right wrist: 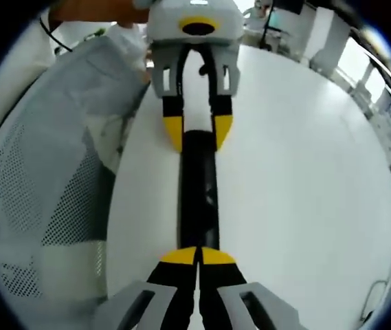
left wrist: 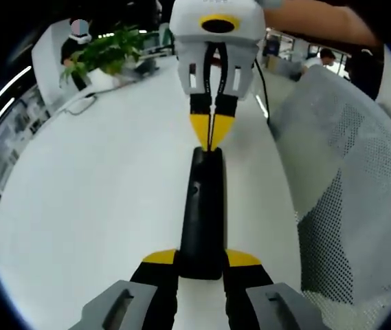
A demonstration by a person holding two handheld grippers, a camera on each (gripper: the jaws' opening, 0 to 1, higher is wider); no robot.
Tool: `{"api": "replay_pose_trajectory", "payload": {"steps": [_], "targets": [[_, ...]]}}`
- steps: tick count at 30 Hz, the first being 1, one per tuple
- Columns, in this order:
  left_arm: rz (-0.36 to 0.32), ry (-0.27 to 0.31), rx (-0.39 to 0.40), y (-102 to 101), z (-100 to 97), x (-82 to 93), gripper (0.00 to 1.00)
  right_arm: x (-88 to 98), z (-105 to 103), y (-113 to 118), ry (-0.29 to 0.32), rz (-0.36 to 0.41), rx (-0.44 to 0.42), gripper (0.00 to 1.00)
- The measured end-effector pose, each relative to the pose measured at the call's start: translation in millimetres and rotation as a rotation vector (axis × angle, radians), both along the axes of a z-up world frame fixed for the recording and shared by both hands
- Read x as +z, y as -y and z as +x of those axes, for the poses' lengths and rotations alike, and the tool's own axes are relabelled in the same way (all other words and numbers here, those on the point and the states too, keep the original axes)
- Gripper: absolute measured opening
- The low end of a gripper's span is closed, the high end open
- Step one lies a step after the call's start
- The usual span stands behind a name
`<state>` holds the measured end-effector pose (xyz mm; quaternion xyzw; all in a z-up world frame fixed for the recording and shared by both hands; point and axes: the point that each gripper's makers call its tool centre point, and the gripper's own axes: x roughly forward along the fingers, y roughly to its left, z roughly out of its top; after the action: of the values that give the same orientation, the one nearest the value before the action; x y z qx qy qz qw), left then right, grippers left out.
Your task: Press the specified remote control buttons in sequence, fully releasing each button before pressing the next.
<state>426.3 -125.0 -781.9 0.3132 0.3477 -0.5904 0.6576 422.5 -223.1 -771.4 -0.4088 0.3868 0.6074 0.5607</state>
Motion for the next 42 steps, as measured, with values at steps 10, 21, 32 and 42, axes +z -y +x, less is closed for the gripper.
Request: {"api": "replay_pose_trajectory", "payload": {"steps": [10, 21, 32, 42], "targets": [[-0.003, 0.001, 0.005, 1, -0.9, 0.8, 0.24, -0.8, -1, 0, -0.024, -0.077, 0.024, 0.00], [-0.004, 0.000, 0.006, 0, -1.7, 0.7, 0.24, -1.6, 0, 1, -0.024, -0.101, 0.032, 0.00], [-0.014, 0.003, 0.017, -1, -1.3, 0.1, 0.24, 2.6, 0, 2, -0.021, -0.078, -0.002, 0.00], [-0.029, 0.007, 0.022, -1, -1.9, 0.1, 0.24, 11.8, 2, 0, -0.010, -0.046, -0.027, 0.00]]}}
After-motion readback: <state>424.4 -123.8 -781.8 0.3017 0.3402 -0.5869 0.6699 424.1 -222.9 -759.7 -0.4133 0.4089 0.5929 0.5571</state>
